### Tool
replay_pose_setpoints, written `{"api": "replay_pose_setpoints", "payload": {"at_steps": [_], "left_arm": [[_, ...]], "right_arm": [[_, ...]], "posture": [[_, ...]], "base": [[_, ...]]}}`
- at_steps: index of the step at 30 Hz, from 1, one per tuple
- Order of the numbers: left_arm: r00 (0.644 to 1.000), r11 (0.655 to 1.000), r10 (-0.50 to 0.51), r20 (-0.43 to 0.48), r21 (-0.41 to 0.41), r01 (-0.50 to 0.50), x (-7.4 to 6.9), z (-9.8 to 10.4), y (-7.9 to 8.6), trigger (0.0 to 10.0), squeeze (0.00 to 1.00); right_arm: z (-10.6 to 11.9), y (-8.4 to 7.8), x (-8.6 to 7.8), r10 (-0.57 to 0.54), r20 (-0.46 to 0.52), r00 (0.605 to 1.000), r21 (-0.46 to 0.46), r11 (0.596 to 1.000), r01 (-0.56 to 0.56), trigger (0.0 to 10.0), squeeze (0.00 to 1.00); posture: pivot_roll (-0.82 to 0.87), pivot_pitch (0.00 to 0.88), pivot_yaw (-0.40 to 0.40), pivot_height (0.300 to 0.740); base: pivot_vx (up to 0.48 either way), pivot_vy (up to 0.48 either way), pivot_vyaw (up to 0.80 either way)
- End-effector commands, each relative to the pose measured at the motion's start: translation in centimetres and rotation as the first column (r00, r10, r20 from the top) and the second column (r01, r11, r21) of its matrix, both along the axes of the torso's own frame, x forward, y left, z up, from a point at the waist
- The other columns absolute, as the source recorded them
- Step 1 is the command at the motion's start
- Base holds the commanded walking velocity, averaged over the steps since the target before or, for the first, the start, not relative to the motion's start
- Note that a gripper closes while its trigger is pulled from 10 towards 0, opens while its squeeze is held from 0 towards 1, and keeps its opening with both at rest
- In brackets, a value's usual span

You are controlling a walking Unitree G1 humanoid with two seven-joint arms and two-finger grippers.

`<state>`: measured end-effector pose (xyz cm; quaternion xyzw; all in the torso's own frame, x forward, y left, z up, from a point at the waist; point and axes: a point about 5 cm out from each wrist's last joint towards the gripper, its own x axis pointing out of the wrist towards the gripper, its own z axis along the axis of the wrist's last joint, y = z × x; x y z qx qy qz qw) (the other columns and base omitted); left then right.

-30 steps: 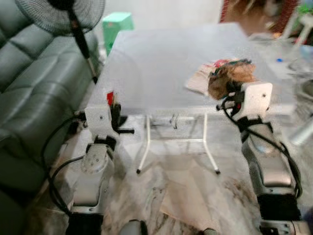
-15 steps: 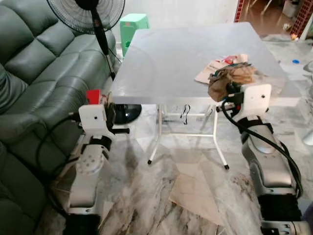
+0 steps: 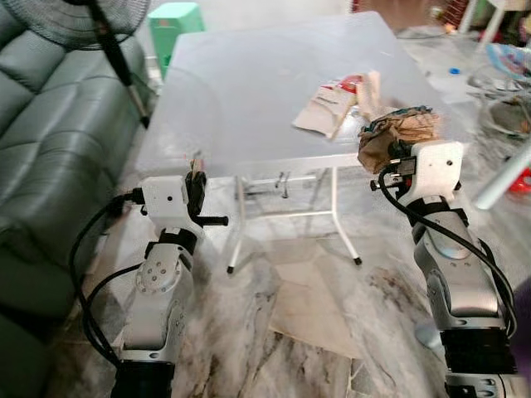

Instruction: Picking trash to rubbish bin

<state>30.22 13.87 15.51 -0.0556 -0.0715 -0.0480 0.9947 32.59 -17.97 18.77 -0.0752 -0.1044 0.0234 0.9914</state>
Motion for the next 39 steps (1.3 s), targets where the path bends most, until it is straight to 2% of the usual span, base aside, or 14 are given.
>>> {"api": "replay_pose_setpoints", "payload": {"at_steps": [1, 2, 3, 24, 39], "left_arm": [[1.0, 1.0, 0.004, 0.003, 0.005, -0.004, 0.16, 0.09, 0.37, 0.7, 0.0], [1.0, 1.0, 0.002, 0.004, 0.004, -0.002, 0.17, 0.1, 0.37, 0.7, 0.0], [1.0, 1.0, 0.0, 0.004, 0.003, 0.0, 0.18, 0.1, 0.36, 0.0, 0.0], [1.0, 1.0, -0.012, -0.005, -0.009, 0.011, 0.1, -0.06, 0.32, 0.0, 0.0], [1.0, 1.0, -0.025, -0.018, 0.008, 0.025, 0.06, -0.3, 0.37, 0.0, 0.0]], "right_arm": [[0.13, 0.19, 0.03, 0.0, 0.002, 1.0, 0.005, 1.0, 0.0, 10.0, 0.0], [0.13, 0.2, 0.03, 0.0, 0.002, 1.0, 0.004, 1.0, 0.0, 10.0, 0.0], [0.14, 0.21, 0.04, 0.0, 0.002, 1.0, 0.004, 1.0, 0.0, 10.0, 0.0], [0.13, 0.36, -0.05, 0.005, 0.009, 1.0, 0.007, 1.0, -0.005, 10.0, 0.0], [0.08, 0.5, -0.1, 0.007, 0.006, 1.0, 0.006, 1.0, -0.007, 10.0, 0.0]], "posture": [[-0.04, 0.046, 0.065, 0.74], [-0.04, 0.046, 0.065, 0.74], [-0.04, 0.046, 0.065, 0.74], [-0.04, 0.052, 0.07, 0.74], [-0.04, 0.055, 0.072, 0.74]], "base": [[0.0, 0.0, -0.77], [0.0, 0.0, -0.77], [0.0, 0.0, -0.77], [0.0, 0.0, -0.78], [0.0, 0.0, -0.05]]}}
